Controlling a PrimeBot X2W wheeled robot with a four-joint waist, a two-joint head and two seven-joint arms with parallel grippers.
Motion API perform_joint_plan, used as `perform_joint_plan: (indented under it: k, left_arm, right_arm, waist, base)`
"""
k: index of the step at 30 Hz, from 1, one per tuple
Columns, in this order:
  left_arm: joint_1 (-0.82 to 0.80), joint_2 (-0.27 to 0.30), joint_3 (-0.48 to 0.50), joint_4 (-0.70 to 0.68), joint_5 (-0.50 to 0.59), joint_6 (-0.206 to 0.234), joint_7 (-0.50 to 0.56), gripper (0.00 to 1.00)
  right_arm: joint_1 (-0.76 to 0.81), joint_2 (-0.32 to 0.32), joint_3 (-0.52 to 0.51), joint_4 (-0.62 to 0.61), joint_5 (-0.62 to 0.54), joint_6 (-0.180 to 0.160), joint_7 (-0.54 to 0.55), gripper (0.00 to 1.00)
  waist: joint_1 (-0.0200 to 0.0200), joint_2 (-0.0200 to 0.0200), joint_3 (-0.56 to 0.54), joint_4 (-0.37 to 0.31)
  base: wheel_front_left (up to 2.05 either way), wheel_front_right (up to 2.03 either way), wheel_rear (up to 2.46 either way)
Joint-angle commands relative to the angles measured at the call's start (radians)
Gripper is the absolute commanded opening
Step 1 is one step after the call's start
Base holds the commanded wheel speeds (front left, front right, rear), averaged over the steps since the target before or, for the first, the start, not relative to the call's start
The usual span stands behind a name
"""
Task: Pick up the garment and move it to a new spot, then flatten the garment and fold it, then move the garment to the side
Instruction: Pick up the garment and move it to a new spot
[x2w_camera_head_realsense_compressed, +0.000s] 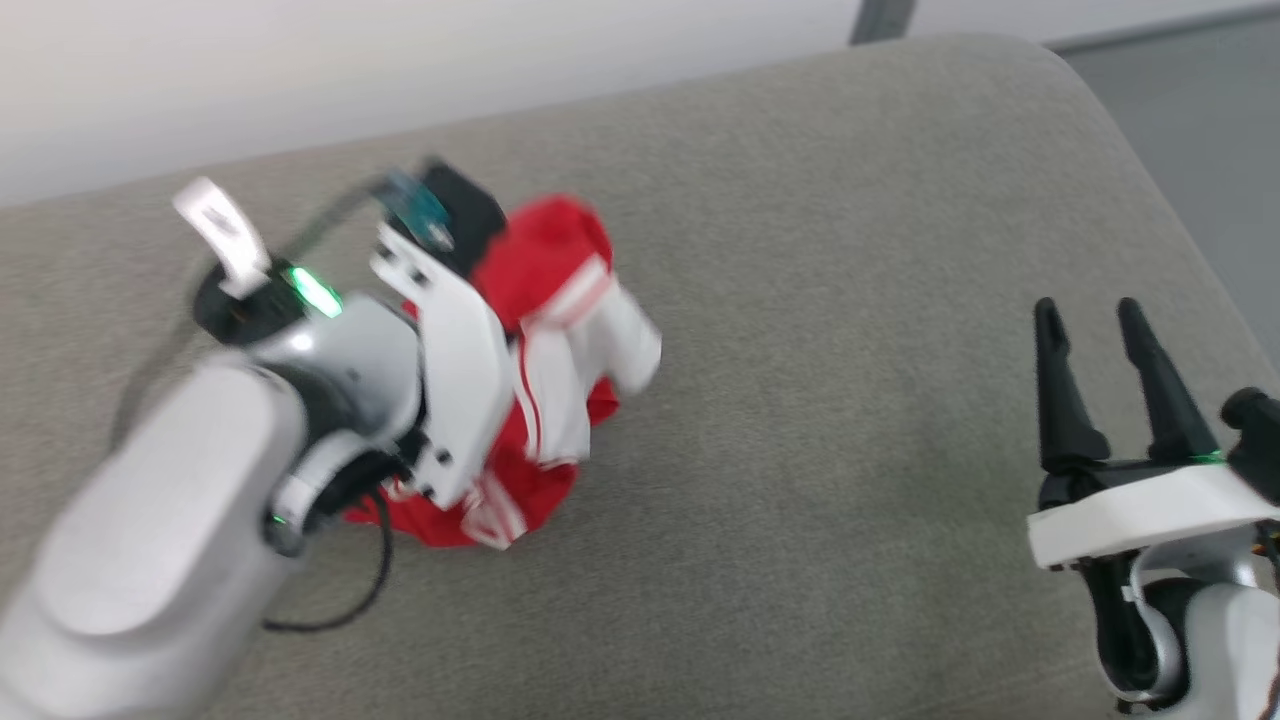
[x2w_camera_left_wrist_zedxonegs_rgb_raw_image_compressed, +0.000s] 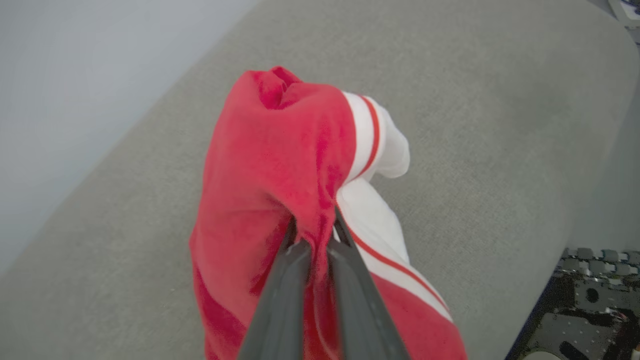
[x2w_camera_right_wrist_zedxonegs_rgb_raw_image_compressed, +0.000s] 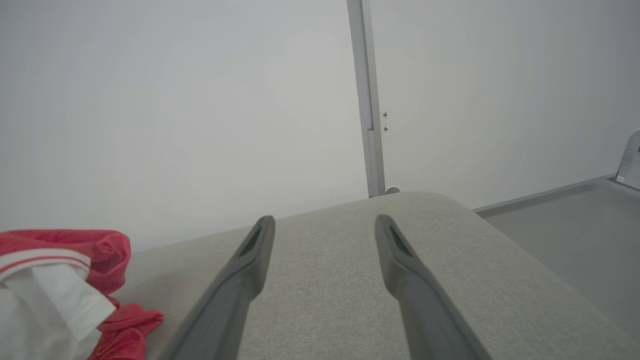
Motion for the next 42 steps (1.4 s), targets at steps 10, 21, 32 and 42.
perform_joint_plan:
  k: [10, 21, 32, 42]
  left_arm:
    - [0.074, -0.108, -0.116, 0.366, 0.008, -0.071, -0.104, 0.00]
    - [0.016, -0.203, -0.133, 0.634, -0.037, -0.100, -0.229, 1.00]
    - [0.027, -0.123, -0.077, 0.490, -0.054, -0.109, -0.481, 1.00]
    - [0.204, -0.016, 0.062, 0.321, -0.036, -0.039, -0.836, 1.00]
  right_arm:
    - [-0.063, 0.005, 0.088, 0.089, 0.022, 0.000, -0.046, 1.00]
    - [-0.084, -0.003, 0.107, 0.139, 0.015, 0.000, -0.054, 1.00]
    - [-0.038, -0.047, 0.085, 0.124, 0.020, 0.000, -0.034, 1.00]
    - [0.007, -0.088, 0.081, 0.147, 0.011, 0.000, -0.031, 1.00]
  waist:
    - [0.0000, -0.0001, 0.043, -0.070]
    - [0.0000, -0.0001, 0.015, -0.034]
    - [0.0000, -0.0001, -0.065, 0.085]
    - [0.0000, -0.0001, -0.132, 0.189]
  base:
    - [0.00, 0.00, 0.00]
    - [0.00, 0.00, 0.00]
    - [0.00, 0.00, 0.00]
    - [0.00, 0.00, 0.00]
